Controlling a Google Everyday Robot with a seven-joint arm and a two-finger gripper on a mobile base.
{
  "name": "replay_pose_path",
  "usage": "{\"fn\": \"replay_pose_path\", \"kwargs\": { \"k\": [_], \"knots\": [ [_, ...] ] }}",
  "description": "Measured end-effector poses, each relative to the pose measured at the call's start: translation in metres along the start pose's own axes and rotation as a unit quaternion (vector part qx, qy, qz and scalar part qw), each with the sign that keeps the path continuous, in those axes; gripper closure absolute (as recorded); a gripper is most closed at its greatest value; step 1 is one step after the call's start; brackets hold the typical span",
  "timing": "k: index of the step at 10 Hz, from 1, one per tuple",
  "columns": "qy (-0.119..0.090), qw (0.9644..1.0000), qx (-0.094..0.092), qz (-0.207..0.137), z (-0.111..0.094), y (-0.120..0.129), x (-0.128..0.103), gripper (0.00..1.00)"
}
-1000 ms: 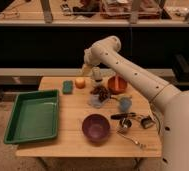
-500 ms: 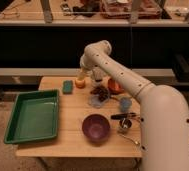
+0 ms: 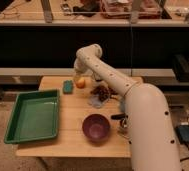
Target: Place apple in metal cup
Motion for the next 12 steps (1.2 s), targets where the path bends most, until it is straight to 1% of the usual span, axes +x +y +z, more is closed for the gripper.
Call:
{"fn": "replay_pose_path", "kwargs": {
  "k": [2,5,7,8,12],
  "knots": [
    [-0.019,0.9997,0.008,0.012,0.024,-0.01,-0.015,0.2],
    [-0.044,0.9984,0.02,0.028,0.048,-0.018,-0.036,0.2],
    [-0.051,0.9976,0.025,0.04,0.055,-0.017,-0.045,0.2],
    [-0.056,0.9967,0.032,0.049,0.067,-0.019,-0.05,0.2],
    [-0.065,0.9947,0.052,0.06,0.088,-0.023,-0.048,0.2]
  ]
}}
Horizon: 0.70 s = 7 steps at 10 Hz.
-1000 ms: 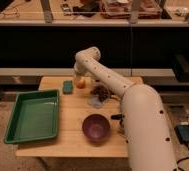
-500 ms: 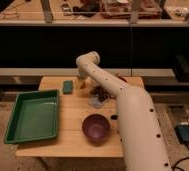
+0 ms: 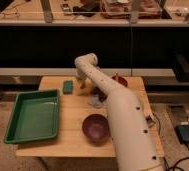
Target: Place apple in metal cup
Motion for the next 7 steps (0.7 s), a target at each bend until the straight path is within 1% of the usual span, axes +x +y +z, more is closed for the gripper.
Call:
{"fn": "replay_pose_path", "kwargs": {
  "k": [2,3,4,5,6,7],
  "knots": [
    [-0.009,0.9999,0.008,0.003,0.008,-0.002,-0.002,0.2],
    [-0.013,0.9998,0.013,0.004,0.012,-0.004,-0.002,0.22],
    [-0.015,0.9998,0.015,0.004,0.014,-0.005,0.0,0.28],
    [-0.017,0.9997,0.019,0.005,0.016,-0.005,-0.002,0.38],
    [-0.02,0.9995,0.022,0.005,0.018,-0.007,-0.005,0.5],
    [-0.021,0.9995,0.024,0.004,0.018,-0.008,-0.007,0.58]
  ]
}}
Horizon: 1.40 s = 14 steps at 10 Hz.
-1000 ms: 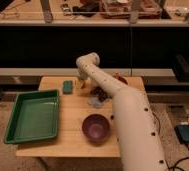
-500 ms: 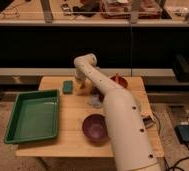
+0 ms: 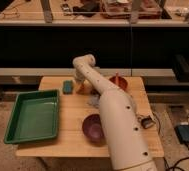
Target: Place apple in metal cup
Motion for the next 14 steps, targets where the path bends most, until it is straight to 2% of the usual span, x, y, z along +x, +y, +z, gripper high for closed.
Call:
{"fn": "replay_pose_path", "kwargs": {
  "k": [2,3,4,5,8,9,11,13,14],
  "knots": [
    [-0.001,1.0,0.001,-0.007,-0.002,-0.001,-0.003,0.76],
    [0.0,0.9999,0.0,-0.013,-0.007,0.0,-0.006,0.88],
    [0.004,0.9998,-0.002,-0.018,-0.016,0.003,-0.007,0.96],
    [0.01,0.9997,-0.005,-0.022,-0.032,0.006,-0.006,1.0],
    [0.032,0.9989,-0.01,-0.032,-0.1,0.016,-0.005,1.0],
    [0.042,0.9982,-0.017,-0.038,-0.132,0.018,-0.005,1.0],
    [0.06,0.9967,-0.027,-0.047,-0.176,0.016,-0.008,1.0],
    [0.089,0.9931,-0.039,-0.065,-0.24,-0.006,-0.014,1.0],
    [0.097,0.9919,-0.041,-0.071,-0.257,-0.017,-0.019,1.0]
  ]
}}
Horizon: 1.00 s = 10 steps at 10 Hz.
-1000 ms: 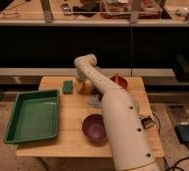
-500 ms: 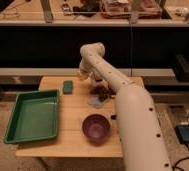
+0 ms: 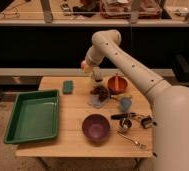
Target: Place apple in metal cup
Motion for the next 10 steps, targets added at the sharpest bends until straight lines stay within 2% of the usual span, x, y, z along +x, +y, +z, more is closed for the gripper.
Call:
{"fn": "replay_pose_path", "kwargs": {
  "k": [2,4,5,10],
  "knots": [
    [0.018,0.9997,-0.002,-0.015,-0.034,-0.031,-0.004,1.0],
    [0.033,0.999,-0.002,-0.031,-0.054,-0.06,-0.009,1.0],
    [0.038,0.9987,-0.001,-0.035,-0.06,-0.069,-0.011,1.0],
    [0.04,0.9985,-0.001,-0.037,-0.06,-0.07,-0.008,1.0]
  ]
}}
